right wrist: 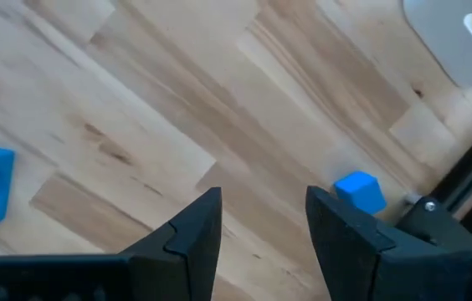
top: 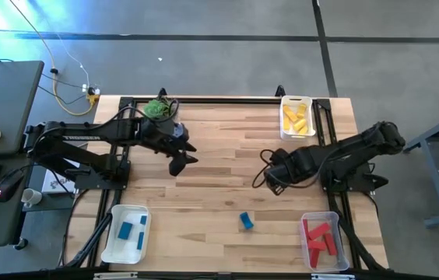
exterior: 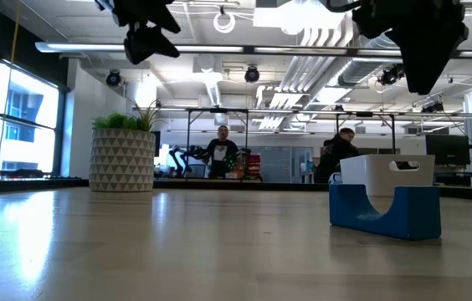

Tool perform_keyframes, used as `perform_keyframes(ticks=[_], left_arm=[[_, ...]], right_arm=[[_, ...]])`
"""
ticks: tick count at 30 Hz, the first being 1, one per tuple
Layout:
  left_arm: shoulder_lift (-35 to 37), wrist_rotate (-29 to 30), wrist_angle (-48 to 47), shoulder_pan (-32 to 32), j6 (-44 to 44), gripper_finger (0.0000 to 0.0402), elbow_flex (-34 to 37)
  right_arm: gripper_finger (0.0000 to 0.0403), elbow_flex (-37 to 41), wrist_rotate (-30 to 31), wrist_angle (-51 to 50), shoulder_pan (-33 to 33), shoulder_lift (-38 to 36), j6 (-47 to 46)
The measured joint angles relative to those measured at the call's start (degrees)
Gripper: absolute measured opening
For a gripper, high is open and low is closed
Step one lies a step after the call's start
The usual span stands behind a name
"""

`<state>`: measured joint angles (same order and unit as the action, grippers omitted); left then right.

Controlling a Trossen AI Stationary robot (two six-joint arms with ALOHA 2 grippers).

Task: Sort & place blocks by color
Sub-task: Put the blue block into the bottom white bin

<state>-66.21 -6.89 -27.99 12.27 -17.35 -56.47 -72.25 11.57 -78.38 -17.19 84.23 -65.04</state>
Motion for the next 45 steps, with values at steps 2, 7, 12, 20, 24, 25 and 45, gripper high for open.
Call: perform_keyframes(ticks=[2,7,12,20,24,25,45], left_arm=[[0.0,0.08,-1.94,0.0,0.03,0.0209,0.0],[-0.04,0.08,-5.17,0.0,0.03,0.0209,0.0],[-0.05,0.06,-5.27,0.0,1.11,0.0209,0.0],[-0.05,0.07,-5.23,0.0,2.15,0.0209,0.0],[-0.06,0.1,-5.23,0.04,2.15,0.0209,0.0],[-0.07,0.24,-5.2,0.04,2.15,0.0209,0.0],[-0.11,6.51,-5.01,0.11,2.15,0.0209,0.0]], right_arm=[[0.0161,0.0,-0.06,-0.47,1.25,0.0,0.99],[0.0161,0.0,-0.15,-1.51,4.04,0.0,1.93],[0.0161,0.0,-0.19,-2.93,5.74,0.0,1.62],[0.0161,0.0,-1.45,-5.18,7.22,0.0,3.6],[0.0161,0.0,-1.98,-6.66,8.37,0.0,6.71],[0.0161,0.0,-1.98,-6.96,8.84,0.0,7.57],[0.0161,1.9,2.12,-10.53,18.42,-1.8,17.56]])
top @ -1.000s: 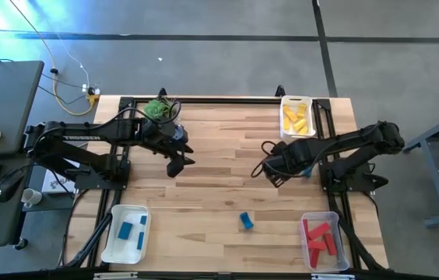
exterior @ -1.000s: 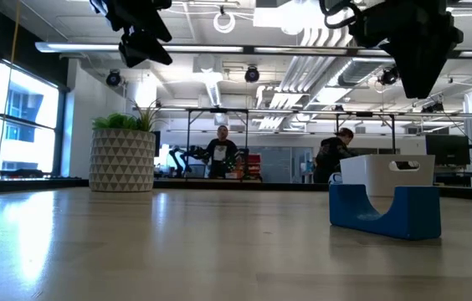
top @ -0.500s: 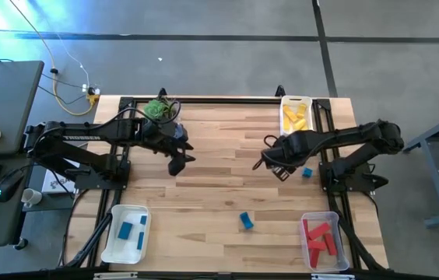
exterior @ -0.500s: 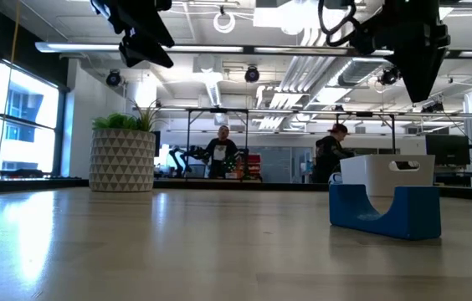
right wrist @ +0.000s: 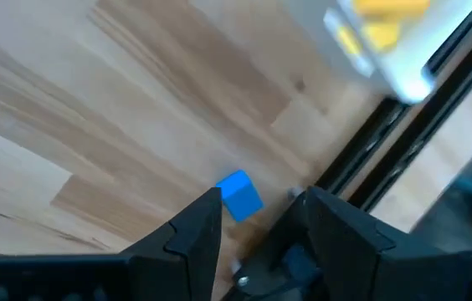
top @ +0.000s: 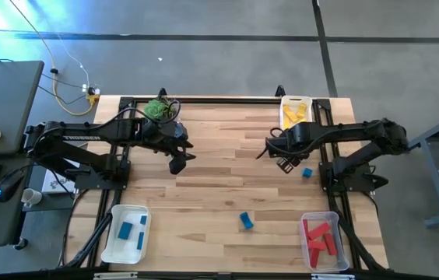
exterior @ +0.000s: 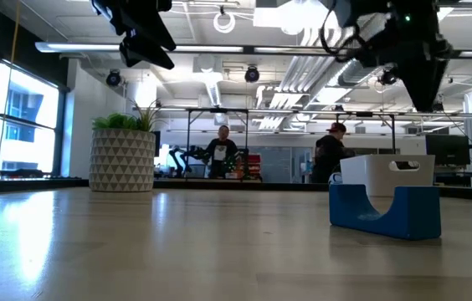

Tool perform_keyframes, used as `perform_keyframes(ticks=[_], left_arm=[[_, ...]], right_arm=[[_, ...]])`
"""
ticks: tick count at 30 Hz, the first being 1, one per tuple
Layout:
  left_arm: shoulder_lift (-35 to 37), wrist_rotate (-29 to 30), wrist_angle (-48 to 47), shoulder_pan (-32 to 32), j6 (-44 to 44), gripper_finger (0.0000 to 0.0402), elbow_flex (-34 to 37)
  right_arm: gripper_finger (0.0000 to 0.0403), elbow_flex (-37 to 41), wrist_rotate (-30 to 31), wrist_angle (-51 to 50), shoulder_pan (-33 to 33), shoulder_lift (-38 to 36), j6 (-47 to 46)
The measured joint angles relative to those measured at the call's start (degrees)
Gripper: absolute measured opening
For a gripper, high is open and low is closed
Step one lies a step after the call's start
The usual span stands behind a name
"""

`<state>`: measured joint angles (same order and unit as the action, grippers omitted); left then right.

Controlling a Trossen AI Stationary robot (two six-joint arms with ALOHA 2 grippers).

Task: Sort & place blocks by color
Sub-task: Put the blue block into the bottom white bin

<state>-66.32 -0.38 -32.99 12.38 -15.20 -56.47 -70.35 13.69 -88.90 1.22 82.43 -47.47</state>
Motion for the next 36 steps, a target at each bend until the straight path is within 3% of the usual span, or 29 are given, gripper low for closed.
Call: perform_keyframes(ticks=[6,12,18,31,36], left_arm=[[0.0,0.22,0.07,-0.02,0.0,0.0209,0.0],[0.0,1.29,0.07,-0.02,-0.02,0.0209,0.0],[0.0,1.29,0.09,-0.02,-0.04,0.0209,0.0],[0.0,1.29,0.09,-0.02,-0.04,0.0209,0.0],[0.0,1.31,0.07,-0.02,0.39,0.0209,0.0]], right_arm=[[0.0161,11.89,-5.34,7.13,1.01,-6.22,-6.88],[0.0161,18.85,-8.94,14.34,1.02,-10.91,-14.62],[0.0161,20.8,-9.46,14.5,1.02,-12.47,-26.12],[0.0161,21.25,-6.66,14.89,1.02,-12.36,-40.72],[0.0161,26.87,-10.79,19.26,0.85,-12.32,-45.33]])
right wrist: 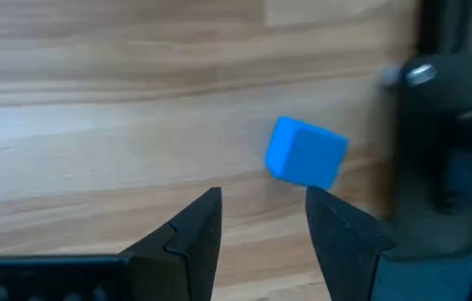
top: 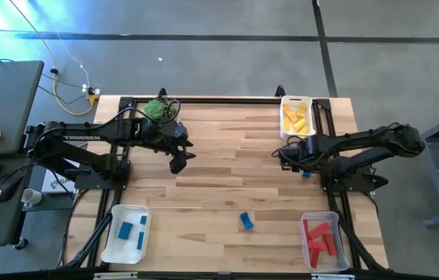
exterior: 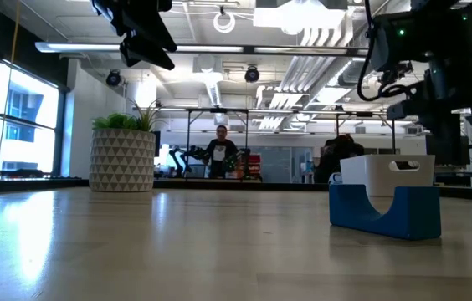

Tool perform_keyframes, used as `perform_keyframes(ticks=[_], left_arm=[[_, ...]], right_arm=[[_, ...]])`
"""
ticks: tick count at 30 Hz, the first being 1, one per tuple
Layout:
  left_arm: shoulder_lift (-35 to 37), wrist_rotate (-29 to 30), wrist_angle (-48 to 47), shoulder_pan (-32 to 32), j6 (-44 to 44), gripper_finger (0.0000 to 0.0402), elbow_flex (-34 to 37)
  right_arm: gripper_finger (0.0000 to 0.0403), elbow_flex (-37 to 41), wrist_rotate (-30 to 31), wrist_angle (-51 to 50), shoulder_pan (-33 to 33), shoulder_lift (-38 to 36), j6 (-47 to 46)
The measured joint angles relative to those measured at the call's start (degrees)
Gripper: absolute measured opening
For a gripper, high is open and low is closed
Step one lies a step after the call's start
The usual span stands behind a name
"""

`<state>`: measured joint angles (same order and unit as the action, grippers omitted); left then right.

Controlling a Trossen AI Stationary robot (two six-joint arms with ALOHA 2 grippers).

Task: Sort & place blocks by color
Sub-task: Put the blue block into the bottom white bin

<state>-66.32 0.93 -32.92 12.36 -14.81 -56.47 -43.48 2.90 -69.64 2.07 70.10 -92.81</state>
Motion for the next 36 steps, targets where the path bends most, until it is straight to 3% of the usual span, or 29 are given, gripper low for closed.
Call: perform_keyframes(ticks=[8,14,22,36], left_arm=[[0.0,0.0,-0.01,0.0,0.22,0.0209,0.0],[0.0,0.0,-0.01,0.0,1.54,0.0209,0.0],[0.0,0.0,-0.01,0.0,1.54,0.0209,0.0],[0.0,0.0,0.02,0.0,1.5,0.0209,0.0]], right_arm=[[0.0161,4.63,-3.03,3.95,-1.1,0.03,-0.68],[0.0161,4.63,-2.86,4.3,-0.7,0.03,16.07],[0.0161,4.56,-9.57,4.71,2.05,0.03,35.38],[0.0161,4.54,-7.1,2.59,9.07,0.03,58.03]])
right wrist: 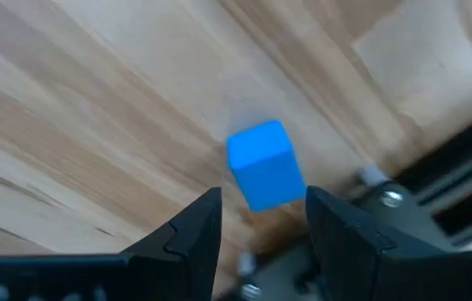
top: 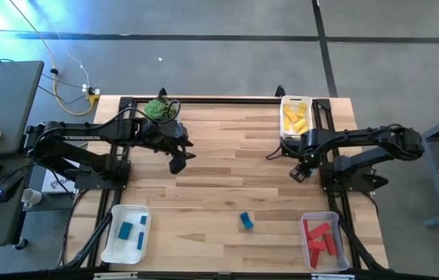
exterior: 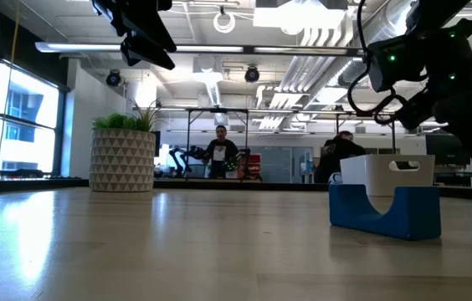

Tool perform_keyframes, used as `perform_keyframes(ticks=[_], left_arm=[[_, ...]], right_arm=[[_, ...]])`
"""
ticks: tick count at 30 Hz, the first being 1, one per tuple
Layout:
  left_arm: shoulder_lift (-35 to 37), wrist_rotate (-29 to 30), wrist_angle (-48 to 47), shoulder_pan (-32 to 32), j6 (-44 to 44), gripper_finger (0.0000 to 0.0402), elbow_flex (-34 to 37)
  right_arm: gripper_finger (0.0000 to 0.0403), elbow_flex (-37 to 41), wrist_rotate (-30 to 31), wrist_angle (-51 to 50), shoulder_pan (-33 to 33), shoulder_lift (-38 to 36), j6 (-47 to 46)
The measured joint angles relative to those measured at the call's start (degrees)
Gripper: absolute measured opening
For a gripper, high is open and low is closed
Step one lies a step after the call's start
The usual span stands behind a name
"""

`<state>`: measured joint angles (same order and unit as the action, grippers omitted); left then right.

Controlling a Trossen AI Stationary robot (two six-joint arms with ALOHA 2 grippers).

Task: Sort & place blocks by color
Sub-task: Put the blue block into the bottom white bin

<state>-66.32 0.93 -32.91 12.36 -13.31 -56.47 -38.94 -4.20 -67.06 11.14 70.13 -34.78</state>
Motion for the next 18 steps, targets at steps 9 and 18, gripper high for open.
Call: perform_keyframes(ticks=[9,18], left_arm=[[0.0,0.0,0.17,0.0,-0.15,0.0209,0.0],[0.0,0.0,0.2,0.0,-0.1,0.0209,0.0]], right_arm=[[0.0161,0.0,0.08,-1.48,1.0,3.31,8.73],[0.0161,0.0,-0.04,-0.27,1.0,10.39,12.07]])
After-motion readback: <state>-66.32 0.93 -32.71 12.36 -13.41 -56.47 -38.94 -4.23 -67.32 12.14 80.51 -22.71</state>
